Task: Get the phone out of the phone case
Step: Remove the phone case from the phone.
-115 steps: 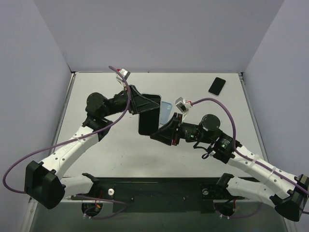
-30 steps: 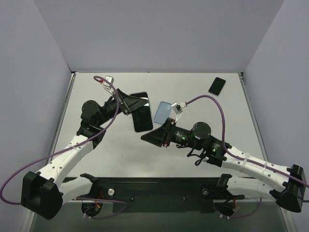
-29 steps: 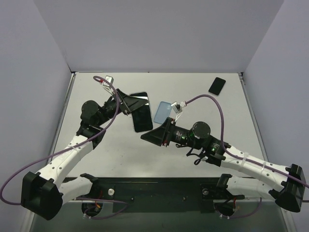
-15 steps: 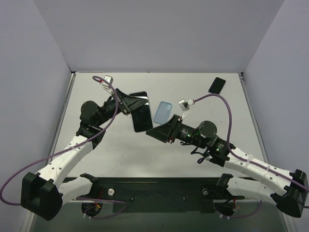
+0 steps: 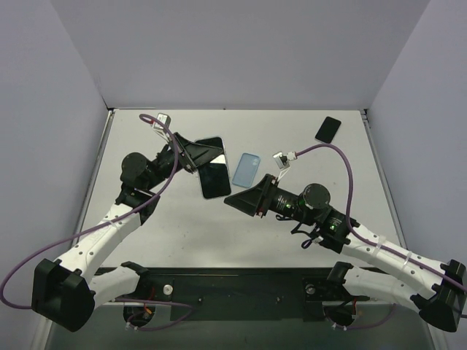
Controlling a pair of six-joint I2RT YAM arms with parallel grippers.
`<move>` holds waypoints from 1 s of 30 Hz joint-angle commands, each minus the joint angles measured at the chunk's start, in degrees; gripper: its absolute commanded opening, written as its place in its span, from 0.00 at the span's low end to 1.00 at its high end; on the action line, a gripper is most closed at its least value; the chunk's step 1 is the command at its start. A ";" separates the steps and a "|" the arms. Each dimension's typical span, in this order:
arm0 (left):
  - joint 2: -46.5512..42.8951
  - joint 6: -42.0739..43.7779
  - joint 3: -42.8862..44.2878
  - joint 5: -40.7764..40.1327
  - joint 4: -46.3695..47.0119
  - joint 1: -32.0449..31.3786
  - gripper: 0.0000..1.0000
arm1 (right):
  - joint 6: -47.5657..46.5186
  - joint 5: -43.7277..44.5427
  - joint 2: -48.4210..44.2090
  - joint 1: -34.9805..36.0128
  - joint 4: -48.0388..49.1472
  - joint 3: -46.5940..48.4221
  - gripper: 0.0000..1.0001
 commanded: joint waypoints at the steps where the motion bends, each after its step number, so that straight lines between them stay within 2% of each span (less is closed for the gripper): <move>1: -0.45 -1.79 2.58 0.50 5.90 -0.16 0.00 | -0.29 0.61 -0.04 -0.50 4.88 0.59 0.41; 13: -0.45 -1.79 2.32 0.58 5.81 -0.25 0.00 | 1.47 -0.80 -0.04 -0.50 9.28 -0.20 0.41; 30: 0.43 -0.74 2.32 0.14 6.07 -0.34 0.00 | 1.47 -1.33 -0.65 -0.59 8.75 -0.55 0.42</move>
